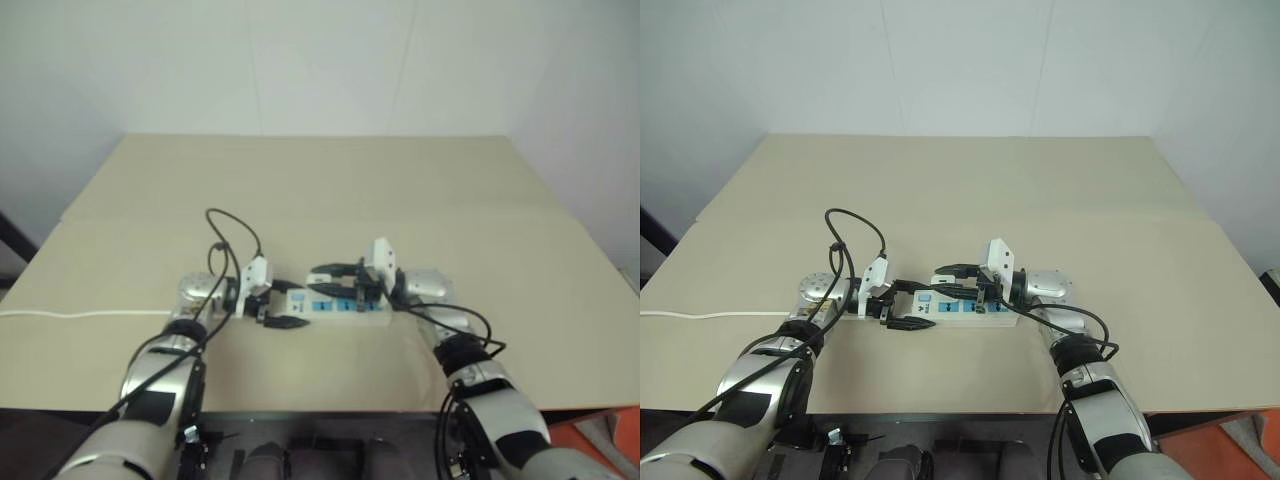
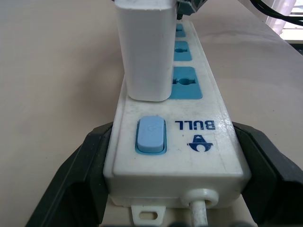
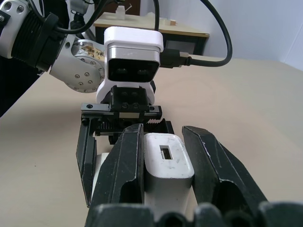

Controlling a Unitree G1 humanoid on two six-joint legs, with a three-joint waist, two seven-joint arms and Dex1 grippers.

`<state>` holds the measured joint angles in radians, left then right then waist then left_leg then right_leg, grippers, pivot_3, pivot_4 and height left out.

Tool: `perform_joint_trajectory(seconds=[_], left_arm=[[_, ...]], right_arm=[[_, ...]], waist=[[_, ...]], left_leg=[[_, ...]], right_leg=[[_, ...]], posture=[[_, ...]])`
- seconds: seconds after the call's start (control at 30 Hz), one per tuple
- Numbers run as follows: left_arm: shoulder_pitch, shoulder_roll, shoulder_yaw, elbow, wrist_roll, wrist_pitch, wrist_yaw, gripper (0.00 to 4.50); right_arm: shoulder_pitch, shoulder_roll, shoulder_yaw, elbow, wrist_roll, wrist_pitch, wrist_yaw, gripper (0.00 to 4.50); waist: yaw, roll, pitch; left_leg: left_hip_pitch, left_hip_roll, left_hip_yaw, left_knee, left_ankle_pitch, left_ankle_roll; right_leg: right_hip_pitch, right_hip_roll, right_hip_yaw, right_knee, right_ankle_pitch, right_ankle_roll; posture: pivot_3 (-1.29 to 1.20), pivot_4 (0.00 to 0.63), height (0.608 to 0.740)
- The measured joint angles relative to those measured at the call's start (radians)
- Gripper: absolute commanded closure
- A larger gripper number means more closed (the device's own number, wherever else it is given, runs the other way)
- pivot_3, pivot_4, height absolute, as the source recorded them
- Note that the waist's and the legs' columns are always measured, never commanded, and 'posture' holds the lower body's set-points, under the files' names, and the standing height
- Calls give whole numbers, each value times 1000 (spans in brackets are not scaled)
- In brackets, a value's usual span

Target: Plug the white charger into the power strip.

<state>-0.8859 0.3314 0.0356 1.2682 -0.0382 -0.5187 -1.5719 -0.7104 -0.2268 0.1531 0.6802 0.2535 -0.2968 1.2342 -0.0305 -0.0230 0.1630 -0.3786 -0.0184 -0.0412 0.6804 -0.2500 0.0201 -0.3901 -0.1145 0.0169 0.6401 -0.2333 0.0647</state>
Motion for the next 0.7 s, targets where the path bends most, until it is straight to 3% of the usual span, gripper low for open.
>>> perform_joint_trajectory(seconds=[0.5,0.7], left_arm=[[2,0,0,0,0,0,0,1218],[2,-5,1,0,-1,-3,-8,1218]], right_arm=[[0,3,-8,6,5,29,23,3401],[19,2,-5,30,-6,87,36,1530]], waist=[[-2,0,0],[2,0,0]], left_leg=[[1,0,-5,0,0,0],[0,0,-6,-1,0,0]], right_leg=[[1,0,0,0,0,0],[1,0,0,0,0,0]], posture=[[0,150,740],[0,150,740]])
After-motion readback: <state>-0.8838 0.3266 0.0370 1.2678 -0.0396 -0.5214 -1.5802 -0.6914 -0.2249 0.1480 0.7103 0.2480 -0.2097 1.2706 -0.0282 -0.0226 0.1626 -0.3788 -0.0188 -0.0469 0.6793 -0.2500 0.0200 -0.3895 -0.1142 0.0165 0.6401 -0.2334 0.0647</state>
